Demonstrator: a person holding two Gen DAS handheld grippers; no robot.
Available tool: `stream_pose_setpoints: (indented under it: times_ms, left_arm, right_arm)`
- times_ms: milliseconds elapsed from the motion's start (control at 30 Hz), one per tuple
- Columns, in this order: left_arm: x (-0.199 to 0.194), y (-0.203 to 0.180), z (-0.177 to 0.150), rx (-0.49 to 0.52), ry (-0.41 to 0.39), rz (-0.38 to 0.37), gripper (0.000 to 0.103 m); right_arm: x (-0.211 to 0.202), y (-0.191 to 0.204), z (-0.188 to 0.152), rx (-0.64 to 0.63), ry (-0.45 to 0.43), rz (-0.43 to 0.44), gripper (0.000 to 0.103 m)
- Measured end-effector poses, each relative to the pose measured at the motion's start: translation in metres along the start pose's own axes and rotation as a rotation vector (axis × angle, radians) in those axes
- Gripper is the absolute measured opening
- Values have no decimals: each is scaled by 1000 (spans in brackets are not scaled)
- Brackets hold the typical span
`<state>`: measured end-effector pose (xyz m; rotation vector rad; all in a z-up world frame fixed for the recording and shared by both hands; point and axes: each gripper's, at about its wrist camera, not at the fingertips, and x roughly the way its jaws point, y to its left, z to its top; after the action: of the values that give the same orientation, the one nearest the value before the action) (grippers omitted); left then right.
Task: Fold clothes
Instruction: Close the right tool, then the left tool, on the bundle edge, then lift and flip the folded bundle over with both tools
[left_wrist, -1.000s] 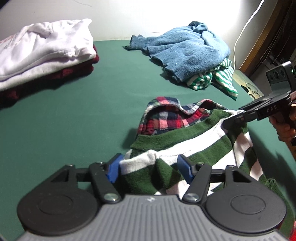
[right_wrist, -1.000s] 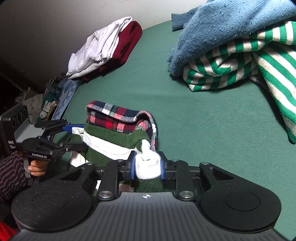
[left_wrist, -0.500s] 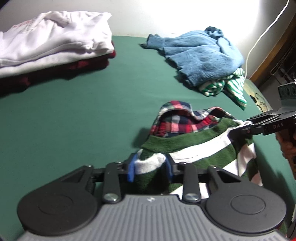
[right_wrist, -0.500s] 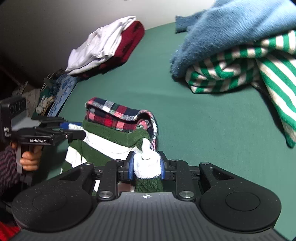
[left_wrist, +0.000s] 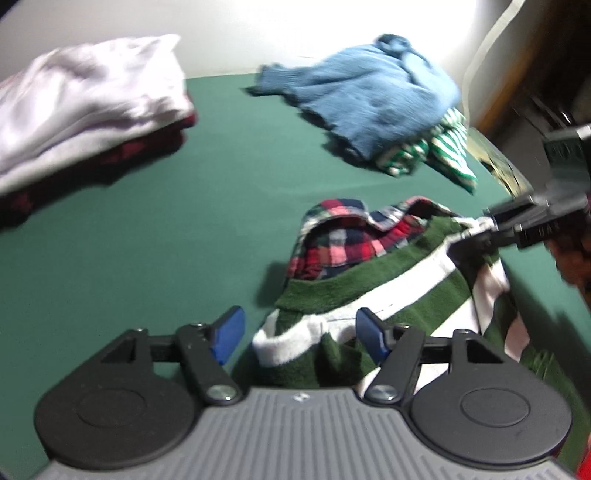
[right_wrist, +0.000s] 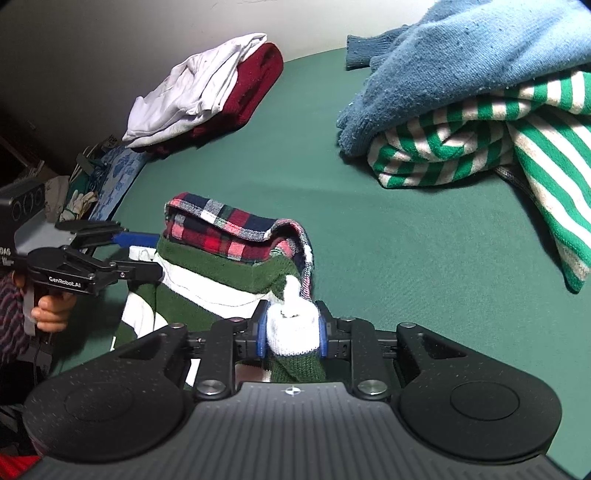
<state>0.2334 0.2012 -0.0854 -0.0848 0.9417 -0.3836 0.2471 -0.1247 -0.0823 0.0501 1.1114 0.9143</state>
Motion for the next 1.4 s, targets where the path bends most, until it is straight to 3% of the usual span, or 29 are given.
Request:
stream_pose_setpoints:
  times_ms: [100,200,267,500,633,700,767,833,900,933,1133,1400]
  left_arm:
    - [7,2,11,67,35,-58,67]
    - [11,3,17,79,51,-73,59]
    - [12,4,19,72,55,-80,44]
    - [2,-8,7,64,17,-18,25]
    - [-2,-10,5,27,-4,19,22]
    - [0,-14,5,30,-7,44,22]
    - [2,-17,5,28,-10,65,21]
    - [1,-20,5,28,-13,82,21]
    - [-1,-23,4,31,-19,95,20]
    - [-2,-24,4,32,-22,101,18]
    - [-13,-32,6,34,-54,120,11]
    - [-53,-42,-3,-19,-141,104,9]
  right_arm:
    - [0,-2,0,4,2,14,25]
    - [-1,-5,1,14,4,27,25]
    - [-1,-8,0,30,0,42,25]
    - [-1,-11,0,51,-6,65,26]
    - [1,-15,5,63,16,111,39]
    - [3,-14,9,51,26,133,52]
    - [7,-12,14,28,25,140,54]
    - [11,-9,18,6,43,141,52]
    - [11,-6,19,-31,60,116,26]
    - [10,-5,19,-47,64,111,23]
    - [0,-1,17,-102,52,75,18]
    - [-28,20,10,-162,-32,101,18]
